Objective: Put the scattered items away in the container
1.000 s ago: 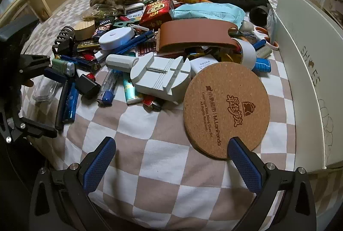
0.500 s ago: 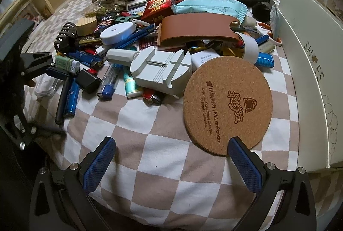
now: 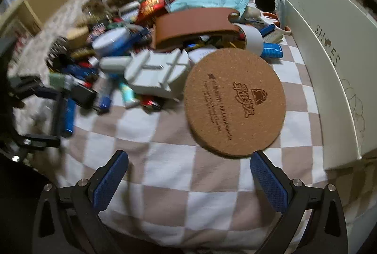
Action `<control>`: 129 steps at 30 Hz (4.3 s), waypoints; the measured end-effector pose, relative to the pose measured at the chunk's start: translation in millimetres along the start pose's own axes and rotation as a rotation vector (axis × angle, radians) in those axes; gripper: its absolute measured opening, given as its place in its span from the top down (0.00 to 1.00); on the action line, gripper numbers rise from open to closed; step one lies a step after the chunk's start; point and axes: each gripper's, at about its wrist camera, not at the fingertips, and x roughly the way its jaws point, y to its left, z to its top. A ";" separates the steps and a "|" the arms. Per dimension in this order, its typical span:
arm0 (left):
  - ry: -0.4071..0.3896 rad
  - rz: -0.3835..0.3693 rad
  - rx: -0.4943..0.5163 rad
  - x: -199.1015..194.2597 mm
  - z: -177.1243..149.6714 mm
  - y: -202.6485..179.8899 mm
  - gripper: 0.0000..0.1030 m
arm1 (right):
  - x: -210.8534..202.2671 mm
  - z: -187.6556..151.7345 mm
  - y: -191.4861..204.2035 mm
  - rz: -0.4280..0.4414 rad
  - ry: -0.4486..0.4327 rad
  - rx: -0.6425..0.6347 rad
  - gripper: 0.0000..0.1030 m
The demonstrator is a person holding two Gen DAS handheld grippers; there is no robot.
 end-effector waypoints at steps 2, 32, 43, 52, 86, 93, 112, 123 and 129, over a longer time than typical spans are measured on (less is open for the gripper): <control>-0.017 0.006 -0.032 -2.7 3.3 -0.3 0.20 | -6.8 1.0 -0.2 0.046 -0.025 0.025 0.00; -0.122 0.048 -0.230 -63.5 -10.7 37.5 0.20 | 18.3 66.4 -46.9 0.030 0.101 -0.145 0.13; -0.113 0.041 -0.236 -61.0 -2.0 35.0 0.20 | 23.8 60.9 -38.8 -0.012 0.115 -0.246 0.13; -0.128 0.013 -0.228 -64.6 5.8 30.5 0.20 | 10.0 55.9 -46.1 0.026 0.103 -0.203 0.13; -0.140 -0.034 -0.187 -73.7 8.9 18.9 0.20 | 17.4 66.7 -65.5 0.031 0.080 -0.087 0.00; -0.139 -0.039 -0.178 -74.4 8.8 17.0 0.20 | 22.1 70.8 -66.9 0.110 0.103 -0.041 0.00; -0.128 -0.039 -0.155 -72.1 10.1 12.2 0.20 | 27.8 52.1 -45.6 -0.039 0.152 -0.174 0.04; -0.141 -0.019 -0.141 -77.4 17.7 6.5 0.20 | -9.1 52.9 -33.0 -0.003 0.065 -0.166 0.04; -0.187 0.005 -0.116 -93.4 29.7 -2.2 0.20 | -33.5 69.3 -24.2 0.035 -0.023 -0.121 0.04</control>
